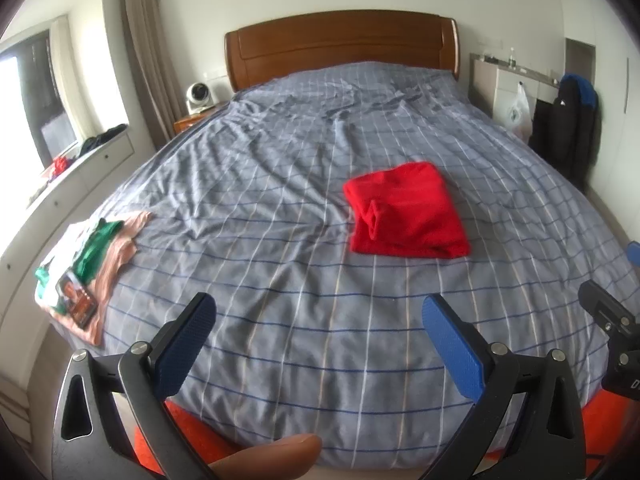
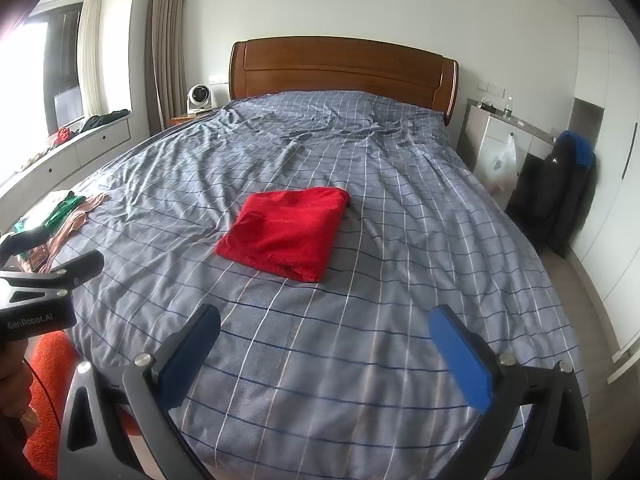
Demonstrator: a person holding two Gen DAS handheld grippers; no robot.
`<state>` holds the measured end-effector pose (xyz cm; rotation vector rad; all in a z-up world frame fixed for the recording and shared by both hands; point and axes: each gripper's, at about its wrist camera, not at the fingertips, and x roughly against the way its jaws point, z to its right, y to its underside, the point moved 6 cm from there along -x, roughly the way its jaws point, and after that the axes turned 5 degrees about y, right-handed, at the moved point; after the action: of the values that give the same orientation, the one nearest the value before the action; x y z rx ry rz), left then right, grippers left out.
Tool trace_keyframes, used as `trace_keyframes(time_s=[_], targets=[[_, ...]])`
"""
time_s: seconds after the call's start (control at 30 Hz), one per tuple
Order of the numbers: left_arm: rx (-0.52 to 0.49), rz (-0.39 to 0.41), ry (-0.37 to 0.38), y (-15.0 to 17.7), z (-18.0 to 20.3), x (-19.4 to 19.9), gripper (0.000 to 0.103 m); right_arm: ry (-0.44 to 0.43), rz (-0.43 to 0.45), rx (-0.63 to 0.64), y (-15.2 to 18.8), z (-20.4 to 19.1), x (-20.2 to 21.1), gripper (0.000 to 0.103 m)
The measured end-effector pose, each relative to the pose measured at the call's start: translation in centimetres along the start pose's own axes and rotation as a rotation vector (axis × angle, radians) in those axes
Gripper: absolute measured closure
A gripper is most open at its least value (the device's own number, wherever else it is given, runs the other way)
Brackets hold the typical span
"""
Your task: Fold small clothes
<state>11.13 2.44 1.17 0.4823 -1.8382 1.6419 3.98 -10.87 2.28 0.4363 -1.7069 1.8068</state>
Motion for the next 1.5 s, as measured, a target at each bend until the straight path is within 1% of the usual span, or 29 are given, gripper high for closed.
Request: trace_keyframes(time_s=[0.63, 0.97, 1.1, 1.3, 1.5], targets=[[-0.003, -0.018, 0.014, 0.3, -0.1, -0.4, 0.0, -0.017, -0.013, -0.002, 0.0, -0.4, 0.1, 0.0], [-0.01, -0.007, 0.017, 0.3, -0.1, -0.2, 0.0, -0.021, -0.008, 0.001, -0.1, -0.6, 0.0, 0.0], [0.0, -0.008, 0.018, 0.1, -0.4, -0.2, 0.0, -0.011, -0.003, 0.001, -0.2, -0.7, 0.0, 0.0], [0.008, -0.028, 0.004, 0.5, -0.7, -1.0, 0.0, 0.05, -0.011, -0.007, -0.2, -0.5, -0.2, 0.0], [0.004, -0.048, 0.007, 0.6, 0.1, -1.5, 0.0, 0.057, -0.013, -0.005, 0.0, -0.4, -0.2, 0.0]])
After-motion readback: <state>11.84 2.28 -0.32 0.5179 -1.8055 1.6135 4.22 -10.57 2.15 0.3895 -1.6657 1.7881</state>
